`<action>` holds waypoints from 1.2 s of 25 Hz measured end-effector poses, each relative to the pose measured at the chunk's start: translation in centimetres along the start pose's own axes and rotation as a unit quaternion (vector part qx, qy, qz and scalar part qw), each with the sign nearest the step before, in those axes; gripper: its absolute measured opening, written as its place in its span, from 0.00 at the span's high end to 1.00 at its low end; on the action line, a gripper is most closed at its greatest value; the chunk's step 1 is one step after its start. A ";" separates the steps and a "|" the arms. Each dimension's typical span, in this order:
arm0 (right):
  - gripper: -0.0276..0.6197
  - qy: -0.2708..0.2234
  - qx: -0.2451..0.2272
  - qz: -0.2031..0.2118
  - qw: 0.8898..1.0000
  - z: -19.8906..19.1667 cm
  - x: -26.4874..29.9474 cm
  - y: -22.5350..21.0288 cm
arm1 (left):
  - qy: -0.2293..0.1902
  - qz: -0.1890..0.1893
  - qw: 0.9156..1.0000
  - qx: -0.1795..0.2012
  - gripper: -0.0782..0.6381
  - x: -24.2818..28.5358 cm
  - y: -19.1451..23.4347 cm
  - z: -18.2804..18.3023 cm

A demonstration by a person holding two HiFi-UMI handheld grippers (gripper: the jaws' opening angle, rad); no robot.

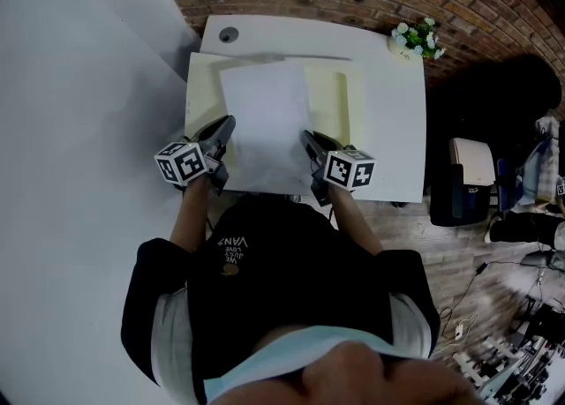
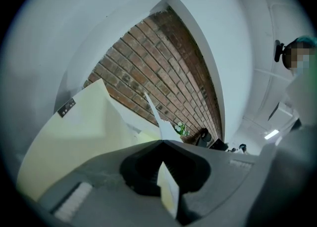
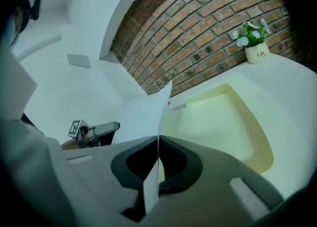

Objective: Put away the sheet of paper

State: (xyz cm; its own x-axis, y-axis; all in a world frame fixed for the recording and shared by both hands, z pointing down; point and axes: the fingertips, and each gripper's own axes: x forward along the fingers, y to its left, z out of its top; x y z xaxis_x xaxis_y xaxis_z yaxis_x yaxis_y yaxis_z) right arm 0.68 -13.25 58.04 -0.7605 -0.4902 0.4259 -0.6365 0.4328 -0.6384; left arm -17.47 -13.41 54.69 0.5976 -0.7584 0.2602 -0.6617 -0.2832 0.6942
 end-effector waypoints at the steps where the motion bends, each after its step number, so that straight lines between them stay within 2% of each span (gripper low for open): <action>1: 0.96 -0.002 0.001 -0.003 1.000 0.1 0.2 0.0 | 0.003 -0.002 1.000 0.001 0.89 0.2 0.2 0.2; 13: 0.96 -0.003 0.005 -0.036 0.999 0.3 1.8 -0.8 | 0.041 -0.007 0.999 0.007 0.89 2.0 2.4 0.7; 30: 0.95 0.019 0.009 -0.043 0.999 0.4 3.8 -1.6 | 0.078 0.012 0.997 0.012 0.89 3.5 4.9 0.5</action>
State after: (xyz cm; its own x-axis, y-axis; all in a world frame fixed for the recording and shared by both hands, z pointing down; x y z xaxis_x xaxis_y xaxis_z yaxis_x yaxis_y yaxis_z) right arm -1.12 -16.08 60.38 -0.7078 -0.4962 0.5028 -0.6974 0.3774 -0.6093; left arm -18.86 -17.72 58.63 0.6428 -0.6655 0.3794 -0.6865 -0.2809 0.6707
